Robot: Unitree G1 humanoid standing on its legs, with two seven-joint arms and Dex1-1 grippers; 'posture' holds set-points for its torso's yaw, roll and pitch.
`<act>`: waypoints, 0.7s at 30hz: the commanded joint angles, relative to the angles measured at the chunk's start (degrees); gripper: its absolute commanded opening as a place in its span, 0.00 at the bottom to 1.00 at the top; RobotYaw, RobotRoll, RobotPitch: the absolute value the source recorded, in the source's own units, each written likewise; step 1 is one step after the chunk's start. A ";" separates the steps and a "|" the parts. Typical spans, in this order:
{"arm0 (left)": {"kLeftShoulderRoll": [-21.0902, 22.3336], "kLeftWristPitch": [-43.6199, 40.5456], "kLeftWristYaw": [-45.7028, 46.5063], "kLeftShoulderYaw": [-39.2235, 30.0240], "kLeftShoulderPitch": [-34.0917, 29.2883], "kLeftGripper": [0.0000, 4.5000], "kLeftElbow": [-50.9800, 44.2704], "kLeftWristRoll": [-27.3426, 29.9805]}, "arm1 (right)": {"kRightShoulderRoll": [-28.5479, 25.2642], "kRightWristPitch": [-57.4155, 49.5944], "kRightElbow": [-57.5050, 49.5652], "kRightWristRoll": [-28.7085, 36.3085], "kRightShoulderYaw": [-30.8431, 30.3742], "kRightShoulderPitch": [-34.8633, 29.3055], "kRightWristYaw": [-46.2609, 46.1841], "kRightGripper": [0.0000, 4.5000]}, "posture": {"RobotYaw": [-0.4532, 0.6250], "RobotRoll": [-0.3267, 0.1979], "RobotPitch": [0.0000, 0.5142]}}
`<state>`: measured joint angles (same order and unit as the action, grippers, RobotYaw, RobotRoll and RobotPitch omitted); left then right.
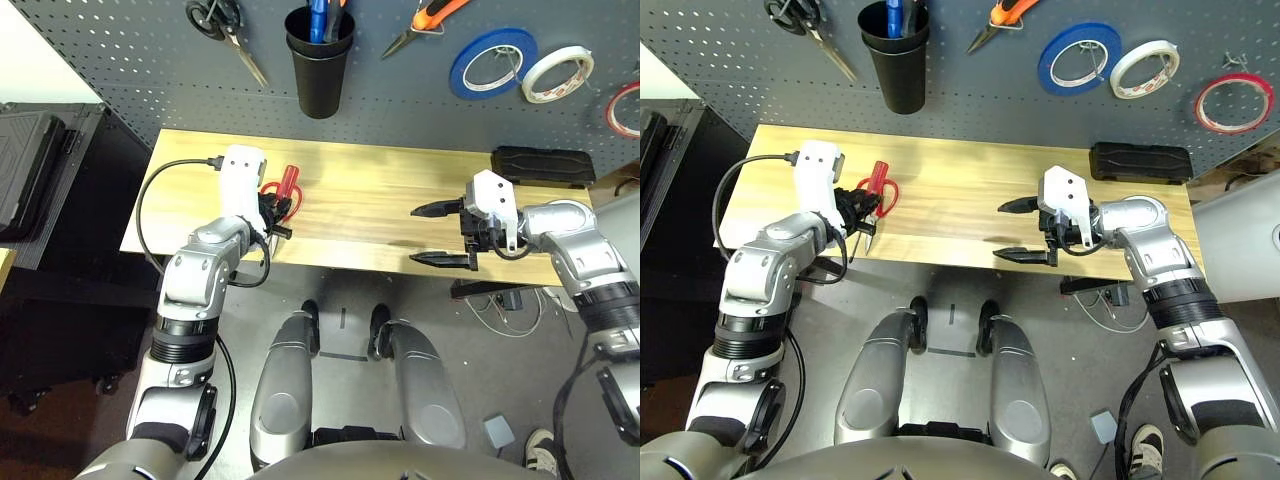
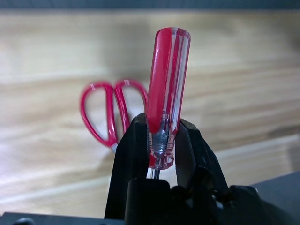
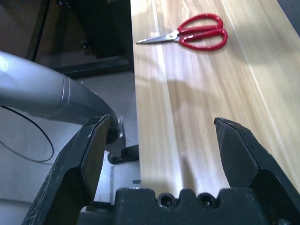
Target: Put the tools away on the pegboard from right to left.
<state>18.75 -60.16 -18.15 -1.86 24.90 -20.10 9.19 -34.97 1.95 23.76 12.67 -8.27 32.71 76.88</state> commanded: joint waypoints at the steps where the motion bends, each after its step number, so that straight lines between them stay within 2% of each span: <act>1: 1.54 -1.06 -1.61 -0.48 0.00 0.18 -4.91 2.23 | 0.24 3.35 4.51 -1.09 -0.04 1.40 1.12 1.00 | 0.55 0.62 0.52; 10: 4.23 1.14 -1.40 -4.55 4.44 0.18 -8.53 4.99 | 1.37 4.45 9.17 1.34 2.30 6.37 3.10 1.00 | 0.56 0.62 0.43; 15: 5.55 3.81 -0.52 -8.00 7.65 0.18 -7.83 5.25 | 2.90 0.44 7.39 5.24 6.70 8.75 -0.12 1.00 | 0.55 0.62 0.37; 21: 7.12 4.15 -0.15 -10.01 12.11 0.18 -7.65 6.43 | 3.77 -4.78 2.85 8.51 10.47 9.56 -4.92 1.00 | 0.55 0.62 0.35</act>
<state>25.36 -56.42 -18.07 -11.63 36.27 -27.12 14.62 -31.20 -1.34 28.31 20.02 0.91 42.42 73.06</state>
